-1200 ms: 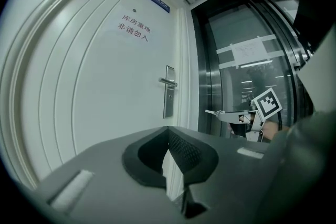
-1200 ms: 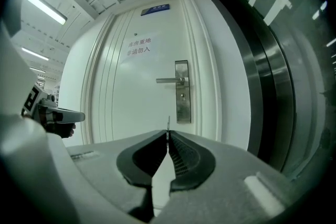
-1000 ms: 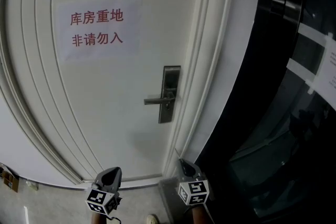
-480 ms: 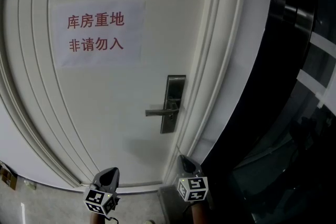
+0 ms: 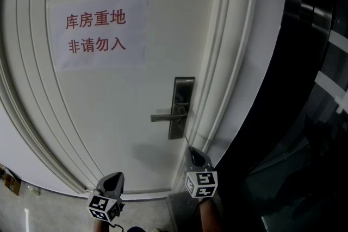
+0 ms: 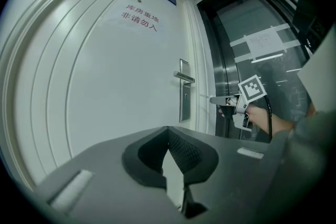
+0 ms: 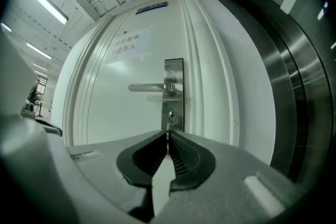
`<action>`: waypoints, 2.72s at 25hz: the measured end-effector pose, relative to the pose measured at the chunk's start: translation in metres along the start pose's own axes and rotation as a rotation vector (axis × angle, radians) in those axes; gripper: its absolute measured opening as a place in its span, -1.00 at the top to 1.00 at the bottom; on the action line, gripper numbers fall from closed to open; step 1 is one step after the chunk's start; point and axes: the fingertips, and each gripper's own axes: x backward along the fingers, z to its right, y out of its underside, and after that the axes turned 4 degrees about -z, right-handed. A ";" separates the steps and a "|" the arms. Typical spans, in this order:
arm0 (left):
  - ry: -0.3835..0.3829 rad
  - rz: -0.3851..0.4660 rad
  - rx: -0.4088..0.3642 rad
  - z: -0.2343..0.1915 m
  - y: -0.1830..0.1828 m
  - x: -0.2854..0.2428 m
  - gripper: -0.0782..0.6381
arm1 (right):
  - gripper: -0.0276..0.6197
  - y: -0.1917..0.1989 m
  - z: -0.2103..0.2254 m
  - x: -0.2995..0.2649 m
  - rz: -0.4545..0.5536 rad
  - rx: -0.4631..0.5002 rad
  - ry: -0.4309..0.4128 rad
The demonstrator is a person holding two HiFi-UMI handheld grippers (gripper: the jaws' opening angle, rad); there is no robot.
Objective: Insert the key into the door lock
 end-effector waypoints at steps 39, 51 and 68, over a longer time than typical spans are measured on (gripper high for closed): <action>-0.002 -0.024 0.019 -0.030 0.005 -0.030 0.77 | 0.88 -0.011 0.005 -0.070 -0.027 0.021 -0.001; -0.005 -0.023 0.025 -0.034 0.006 -0.029 0.77 | 0.88 -0.011 0.006 -0.075 -0.044 0.079 0.020; 0.014 -0.024 0.029 -0.033 0.009 -0.037 0.77 | 0.88 -0.016 0.002 -0.077 -0.119 0.535 0.098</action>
